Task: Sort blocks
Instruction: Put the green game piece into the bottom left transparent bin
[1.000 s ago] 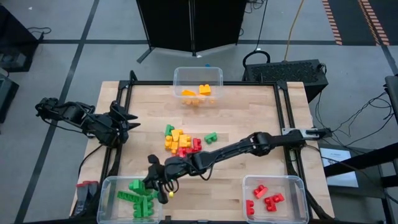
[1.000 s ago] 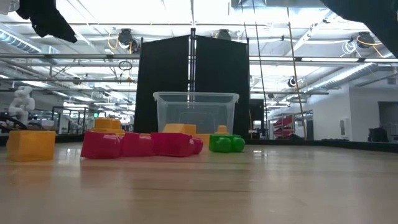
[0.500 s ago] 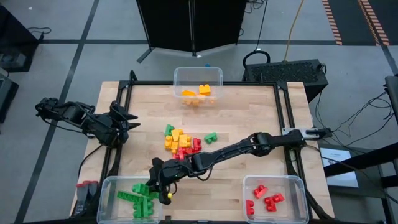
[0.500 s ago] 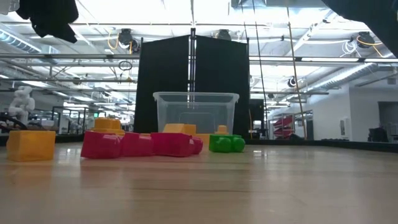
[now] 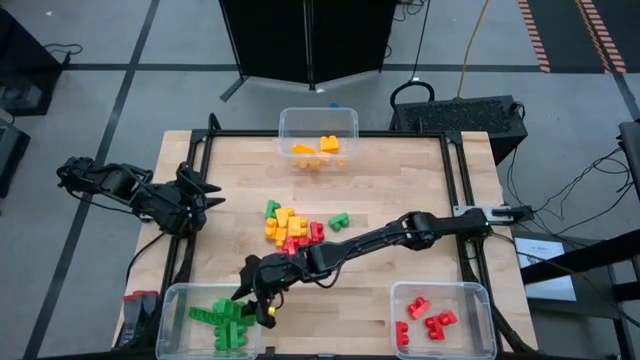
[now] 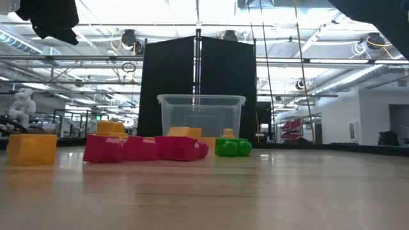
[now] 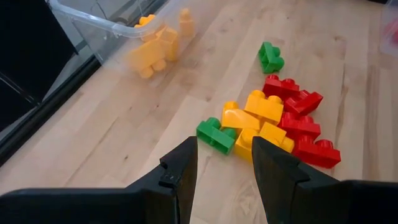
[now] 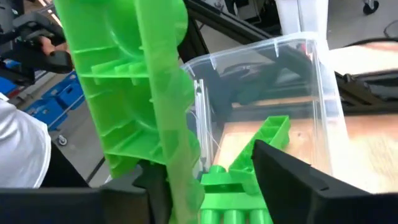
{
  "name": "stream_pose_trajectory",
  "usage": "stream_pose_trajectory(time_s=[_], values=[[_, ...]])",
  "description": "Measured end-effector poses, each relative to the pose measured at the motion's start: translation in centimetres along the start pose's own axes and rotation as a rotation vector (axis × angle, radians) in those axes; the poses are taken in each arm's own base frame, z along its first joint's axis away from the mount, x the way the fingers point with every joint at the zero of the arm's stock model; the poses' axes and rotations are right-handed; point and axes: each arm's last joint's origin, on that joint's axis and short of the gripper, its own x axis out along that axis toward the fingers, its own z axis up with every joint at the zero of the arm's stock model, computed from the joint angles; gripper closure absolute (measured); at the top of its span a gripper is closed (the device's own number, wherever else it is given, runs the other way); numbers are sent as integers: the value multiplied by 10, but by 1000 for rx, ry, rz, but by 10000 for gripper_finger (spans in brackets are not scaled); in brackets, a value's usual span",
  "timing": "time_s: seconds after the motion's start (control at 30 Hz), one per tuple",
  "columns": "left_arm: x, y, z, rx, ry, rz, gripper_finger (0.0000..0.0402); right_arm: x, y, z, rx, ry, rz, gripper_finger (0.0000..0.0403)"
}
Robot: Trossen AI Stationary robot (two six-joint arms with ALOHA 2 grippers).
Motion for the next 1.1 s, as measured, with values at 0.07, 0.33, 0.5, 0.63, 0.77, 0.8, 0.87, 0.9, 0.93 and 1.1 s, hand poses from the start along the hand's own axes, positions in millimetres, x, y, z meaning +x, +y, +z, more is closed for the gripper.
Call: stream_pose_trajectory(time_s=[0.07,0.33,0.5,0.63,0.77,0.8,0.87,0.9,0.93,1.1], values=[[0,-1,0,-3,4,-12,267,0,-2,1,22,2,-3,195],[-4,-18,13,-90,8,-395,267,-2,-7,3,42,-5,-11,190],[-12,-31,27,-66,-64,-692,284,-3,-11,6,47,-10,-18,190],[-20,-38,34,20,-122,-896,314,-4,-13,6,48,-12,-22,190],[-28,-42,36,62,-161,-1001,338,-3,-12,6,48,-11,-21,190],[-30,-43,36,67,-168,-1025,342,-3,-12,6,48,-10,-21,190],[-31,-46,35,83,-161,-1059,348,-4,-14,7,50,-10,-24,190],[-31,-49,35,90,-155,-1065,351,-4,-16,7,51,-10,-27,190],[-30,-52,35,100,-152,-1056,353,-5,-17,8,52,-11,-31,190],[-17,-76,33,217,-126,-1013,374,-7,-26,11,57,-16,-46,190]])
